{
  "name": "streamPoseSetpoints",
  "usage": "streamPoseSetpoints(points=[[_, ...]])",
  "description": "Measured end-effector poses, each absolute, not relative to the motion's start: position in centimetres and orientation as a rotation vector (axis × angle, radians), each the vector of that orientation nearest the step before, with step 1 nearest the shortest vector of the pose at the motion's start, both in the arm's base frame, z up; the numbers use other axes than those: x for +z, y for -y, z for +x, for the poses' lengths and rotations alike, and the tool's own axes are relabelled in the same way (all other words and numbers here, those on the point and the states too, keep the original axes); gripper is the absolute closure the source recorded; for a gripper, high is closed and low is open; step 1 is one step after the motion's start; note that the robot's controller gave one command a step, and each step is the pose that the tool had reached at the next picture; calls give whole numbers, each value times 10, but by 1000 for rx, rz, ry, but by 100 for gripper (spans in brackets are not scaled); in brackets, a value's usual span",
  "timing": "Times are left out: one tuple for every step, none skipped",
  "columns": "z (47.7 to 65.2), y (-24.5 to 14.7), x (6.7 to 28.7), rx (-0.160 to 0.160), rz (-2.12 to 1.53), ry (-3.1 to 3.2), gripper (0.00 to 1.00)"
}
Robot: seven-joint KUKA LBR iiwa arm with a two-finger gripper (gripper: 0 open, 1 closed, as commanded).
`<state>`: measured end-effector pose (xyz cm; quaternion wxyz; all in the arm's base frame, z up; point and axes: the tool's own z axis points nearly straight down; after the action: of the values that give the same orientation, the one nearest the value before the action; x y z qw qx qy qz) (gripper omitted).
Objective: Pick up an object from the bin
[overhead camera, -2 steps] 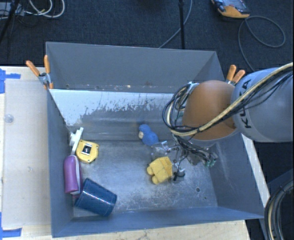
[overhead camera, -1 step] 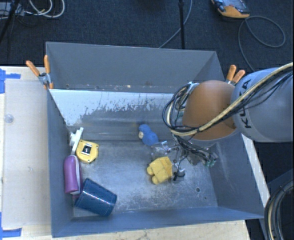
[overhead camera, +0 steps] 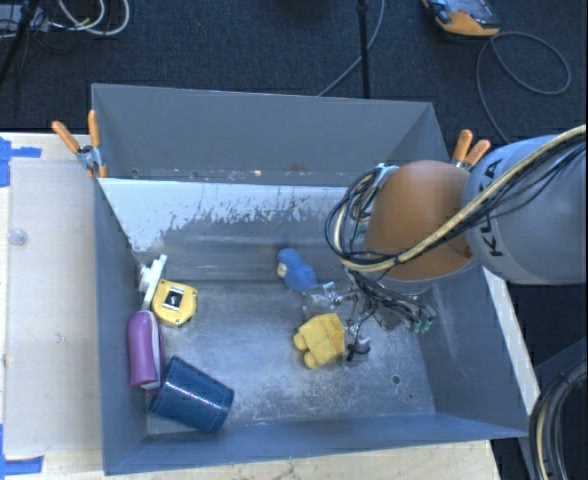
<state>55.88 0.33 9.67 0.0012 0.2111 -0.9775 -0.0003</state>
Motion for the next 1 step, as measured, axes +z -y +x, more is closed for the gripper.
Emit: streamPoseSetpoints(points=[[554, -4, 132, 0, 764, 3050, 100]])
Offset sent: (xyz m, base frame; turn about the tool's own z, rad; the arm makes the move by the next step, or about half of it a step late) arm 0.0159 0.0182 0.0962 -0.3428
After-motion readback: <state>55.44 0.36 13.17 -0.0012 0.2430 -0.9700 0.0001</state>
